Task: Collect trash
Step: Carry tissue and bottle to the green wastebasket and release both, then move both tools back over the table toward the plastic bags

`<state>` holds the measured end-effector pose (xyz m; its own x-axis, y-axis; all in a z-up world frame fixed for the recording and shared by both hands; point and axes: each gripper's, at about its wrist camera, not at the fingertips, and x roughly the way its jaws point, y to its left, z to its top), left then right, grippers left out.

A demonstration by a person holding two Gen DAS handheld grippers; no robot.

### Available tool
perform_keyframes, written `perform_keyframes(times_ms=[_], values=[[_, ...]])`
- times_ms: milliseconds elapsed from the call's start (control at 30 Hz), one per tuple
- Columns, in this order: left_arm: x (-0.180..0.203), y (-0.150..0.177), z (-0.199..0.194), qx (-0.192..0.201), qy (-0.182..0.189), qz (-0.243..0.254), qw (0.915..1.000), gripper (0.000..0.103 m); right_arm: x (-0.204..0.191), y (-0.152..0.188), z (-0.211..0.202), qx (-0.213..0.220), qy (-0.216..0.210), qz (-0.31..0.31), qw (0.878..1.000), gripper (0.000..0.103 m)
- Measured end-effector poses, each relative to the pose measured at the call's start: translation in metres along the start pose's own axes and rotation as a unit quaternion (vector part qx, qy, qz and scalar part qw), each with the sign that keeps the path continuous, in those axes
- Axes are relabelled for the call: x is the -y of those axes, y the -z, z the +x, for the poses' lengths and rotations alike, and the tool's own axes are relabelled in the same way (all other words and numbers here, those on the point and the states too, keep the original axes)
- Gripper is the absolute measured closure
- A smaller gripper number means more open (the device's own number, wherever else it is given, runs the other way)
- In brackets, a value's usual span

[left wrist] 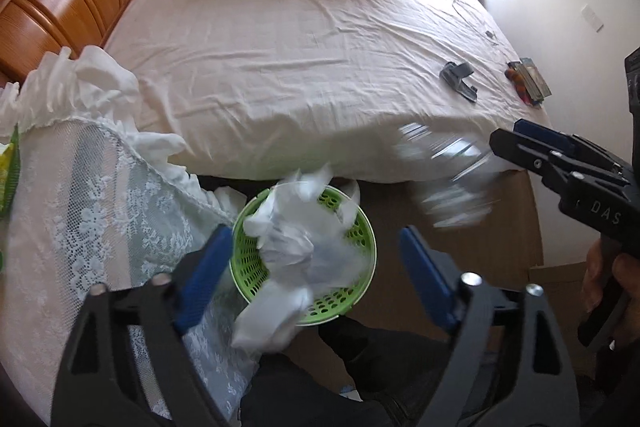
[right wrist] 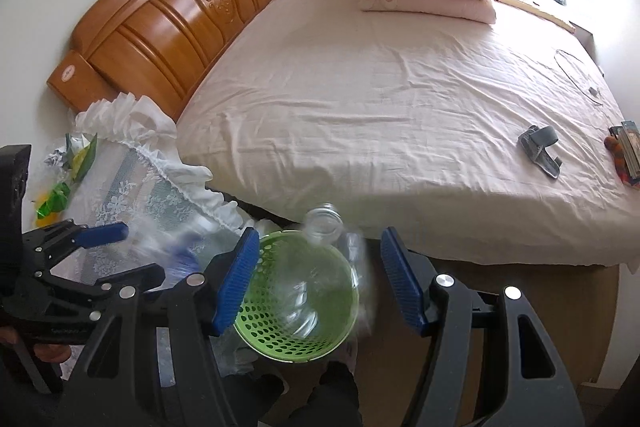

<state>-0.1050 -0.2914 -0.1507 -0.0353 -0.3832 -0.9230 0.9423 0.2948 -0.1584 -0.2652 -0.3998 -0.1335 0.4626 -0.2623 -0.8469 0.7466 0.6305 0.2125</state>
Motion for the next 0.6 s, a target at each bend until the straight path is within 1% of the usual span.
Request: perform_keyframes(times_ms=[100,333,600], values=[[-0.003,0.0,-0.004,0.006,-0.003,-0.005,1.0,0.016,-0.004,0.001,0.006,-0.006,-0.004,-0.008,1.0,0.045],[-0.018,0.0,-0.014,0.016,-0.011,-0.028,0.9994,0.016,-0.016,0.001,0.013,-0.012,-0.018,-0.02,1.0,0.045],[-0.038,0.003,-0.024,0.03,-0.021,-0.054,0.9979,0.016,-0.03,-0.006,0.016,-0.009,-0.027,-0.031,0.999,0.045]])
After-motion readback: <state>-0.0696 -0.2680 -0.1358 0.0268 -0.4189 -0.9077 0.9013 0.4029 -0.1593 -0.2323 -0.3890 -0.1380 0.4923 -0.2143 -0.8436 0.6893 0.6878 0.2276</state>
